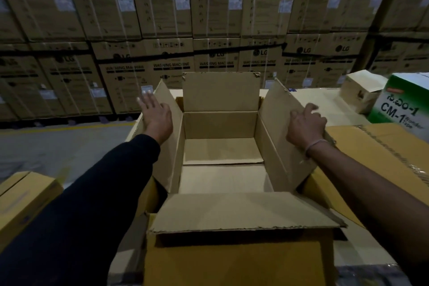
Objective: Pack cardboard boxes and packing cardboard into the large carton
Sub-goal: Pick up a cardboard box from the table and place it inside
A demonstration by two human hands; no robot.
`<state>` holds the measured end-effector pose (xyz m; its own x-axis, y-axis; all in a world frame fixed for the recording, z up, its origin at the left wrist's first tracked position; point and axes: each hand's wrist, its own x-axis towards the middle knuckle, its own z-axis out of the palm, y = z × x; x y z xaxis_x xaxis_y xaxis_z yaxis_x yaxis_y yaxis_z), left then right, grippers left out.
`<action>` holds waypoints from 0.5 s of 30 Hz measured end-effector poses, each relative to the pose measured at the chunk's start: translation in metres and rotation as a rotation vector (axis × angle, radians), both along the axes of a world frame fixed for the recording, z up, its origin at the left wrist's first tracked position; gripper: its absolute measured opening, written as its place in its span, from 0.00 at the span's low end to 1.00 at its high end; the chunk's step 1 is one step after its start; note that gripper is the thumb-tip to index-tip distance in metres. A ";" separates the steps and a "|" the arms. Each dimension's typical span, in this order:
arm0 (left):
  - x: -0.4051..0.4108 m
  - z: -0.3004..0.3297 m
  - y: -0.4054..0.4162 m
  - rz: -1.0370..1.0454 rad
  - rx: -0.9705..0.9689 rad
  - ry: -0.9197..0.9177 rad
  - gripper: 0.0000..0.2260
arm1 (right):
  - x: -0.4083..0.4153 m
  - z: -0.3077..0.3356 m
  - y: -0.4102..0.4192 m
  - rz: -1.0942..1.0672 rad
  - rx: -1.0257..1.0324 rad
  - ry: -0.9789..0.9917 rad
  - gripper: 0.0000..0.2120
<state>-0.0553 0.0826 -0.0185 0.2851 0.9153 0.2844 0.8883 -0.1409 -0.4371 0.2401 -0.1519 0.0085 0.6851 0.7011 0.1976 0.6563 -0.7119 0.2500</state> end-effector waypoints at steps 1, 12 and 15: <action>-0.003 0.000 -0.001 0.005 -0.005 0.004 0.23 | 0.001 0.000 0.000 0.016 0.024 0.019 0.25; -0.025 0.014 -0.009 -0.004 0.006 0.018 0.14 | 0.030 -0.012 0.001 0.083 0.201 0.133 0.18; -0.021 0.012 -0.012 -0.014 -0.011 -0.017 0.13 | 0.040 -0.018 -0.001 0.084 0.288 0.224 0.17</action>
